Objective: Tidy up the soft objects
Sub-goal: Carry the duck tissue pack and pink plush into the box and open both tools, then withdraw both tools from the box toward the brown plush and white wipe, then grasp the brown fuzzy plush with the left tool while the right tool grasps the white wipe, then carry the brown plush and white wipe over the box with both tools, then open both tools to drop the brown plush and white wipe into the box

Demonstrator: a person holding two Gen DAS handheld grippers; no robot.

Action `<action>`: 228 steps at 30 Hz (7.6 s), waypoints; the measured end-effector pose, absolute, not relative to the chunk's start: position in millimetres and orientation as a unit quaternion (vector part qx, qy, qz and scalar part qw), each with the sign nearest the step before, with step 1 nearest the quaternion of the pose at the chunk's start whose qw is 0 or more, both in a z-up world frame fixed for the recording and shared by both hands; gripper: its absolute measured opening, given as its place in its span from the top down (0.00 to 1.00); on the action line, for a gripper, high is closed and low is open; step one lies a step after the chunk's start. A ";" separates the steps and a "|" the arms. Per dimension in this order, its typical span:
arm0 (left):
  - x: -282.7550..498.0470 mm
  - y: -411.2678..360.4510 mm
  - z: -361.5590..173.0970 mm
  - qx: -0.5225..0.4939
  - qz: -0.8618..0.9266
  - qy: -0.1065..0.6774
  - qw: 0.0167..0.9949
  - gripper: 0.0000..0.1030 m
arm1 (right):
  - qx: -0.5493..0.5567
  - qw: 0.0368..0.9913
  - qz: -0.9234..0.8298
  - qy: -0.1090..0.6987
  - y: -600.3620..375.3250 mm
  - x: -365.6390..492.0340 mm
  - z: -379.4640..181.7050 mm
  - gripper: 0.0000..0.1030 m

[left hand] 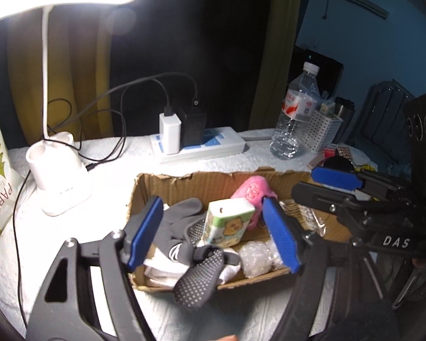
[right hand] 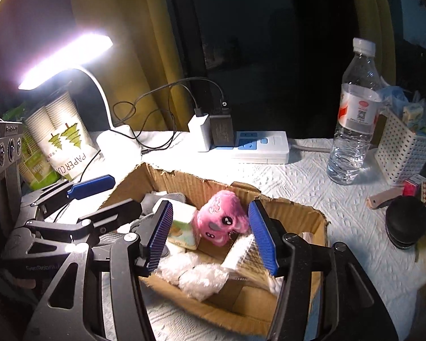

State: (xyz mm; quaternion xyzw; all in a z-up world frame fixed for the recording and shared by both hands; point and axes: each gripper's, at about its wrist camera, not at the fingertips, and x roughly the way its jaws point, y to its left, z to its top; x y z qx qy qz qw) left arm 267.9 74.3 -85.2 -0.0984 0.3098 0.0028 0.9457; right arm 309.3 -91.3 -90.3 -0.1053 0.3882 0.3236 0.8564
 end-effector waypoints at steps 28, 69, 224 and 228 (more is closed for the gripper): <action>157.7 45.6 -52.2 -0.062 -0.009 0.276 0.959 0.28 | -0.111 0.864 0.327 0.367 -111.3 197.0 -60.4 0.43; 81.7 49.2 -139.7 -0.056 0.012 0.364 0.930 0.12 | -0.115 0.832 0.317 0.440 -125.8 101.4 -135.8 0.43; 248.0 83.5 -92.4 -0.043 0.026 0.304 0.951 0.18 | -0.081 0.878 0.257 0.395 -149.4 293.2 -104.6 0.60; 235.6 79.6 -83.5 -0.046 0.021 0.295 0.954 0.17 | -0.081 0.883 0.257 0.385 -151.2 283.2 -93.6 0.59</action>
